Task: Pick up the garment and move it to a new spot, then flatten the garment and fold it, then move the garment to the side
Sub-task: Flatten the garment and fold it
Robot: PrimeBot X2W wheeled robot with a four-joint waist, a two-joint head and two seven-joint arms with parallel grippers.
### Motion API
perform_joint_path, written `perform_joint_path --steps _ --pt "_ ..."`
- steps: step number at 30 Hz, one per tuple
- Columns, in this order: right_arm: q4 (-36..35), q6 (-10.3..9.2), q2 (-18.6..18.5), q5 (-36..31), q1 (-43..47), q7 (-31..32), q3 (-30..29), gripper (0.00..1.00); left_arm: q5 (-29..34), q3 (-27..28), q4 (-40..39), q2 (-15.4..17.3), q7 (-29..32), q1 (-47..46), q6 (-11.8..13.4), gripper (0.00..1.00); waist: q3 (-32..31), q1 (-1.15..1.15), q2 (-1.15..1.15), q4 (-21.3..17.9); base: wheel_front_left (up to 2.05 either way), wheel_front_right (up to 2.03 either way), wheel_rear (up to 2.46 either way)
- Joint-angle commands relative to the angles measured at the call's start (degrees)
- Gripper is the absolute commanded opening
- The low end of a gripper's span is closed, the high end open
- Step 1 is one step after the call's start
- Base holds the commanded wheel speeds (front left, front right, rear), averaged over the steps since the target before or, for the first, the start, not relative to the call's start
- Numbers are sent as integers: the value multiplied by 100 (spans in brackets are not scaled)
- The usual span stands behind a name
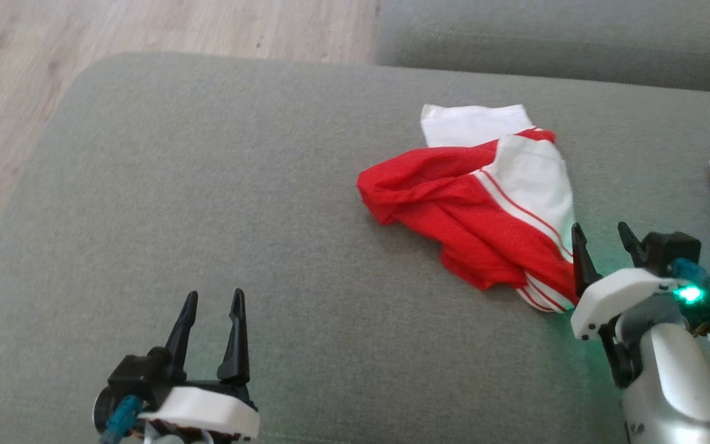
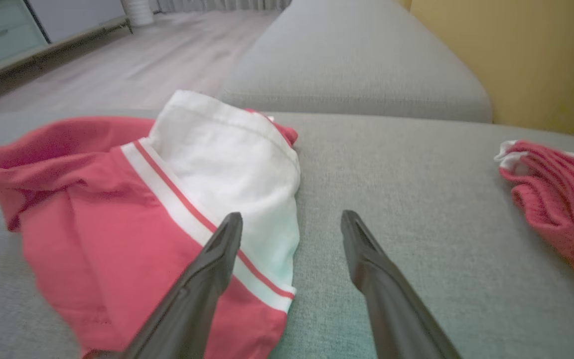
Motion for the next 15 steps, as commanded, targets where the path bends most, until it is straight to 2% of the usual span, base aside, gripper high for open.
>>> perform_joint_path --steps 1,8,10,14,15 --pt "247 37 -30 -136 -462 102 -2 100 75 175 -157 7 -31 -325 -14 100 213 -1 0 218 0 0 0" --pt "1301 37 -30 -710 -1008 266 -604 100 97 166 -71 -78 -63 -433 -53 100 401 -1 0 487 0 0 0" --pt "1790 37 -30 -688 -1181 324 -580 100 99 190 -14 -101 -79 -438 -65 100 416 -1 0 543 0 0 0" --pt "2254 37 -30 -602 -1320 249 -430 100 112 199 50 -126 -93 -436 -80 100 380 -1 0 569 0 0 0" --pt "2345 37 -30 -586 -1346 220 -395 80 115 202 60 -130 -96 -433 -83 100 362 -1 0 567 0 0 0"
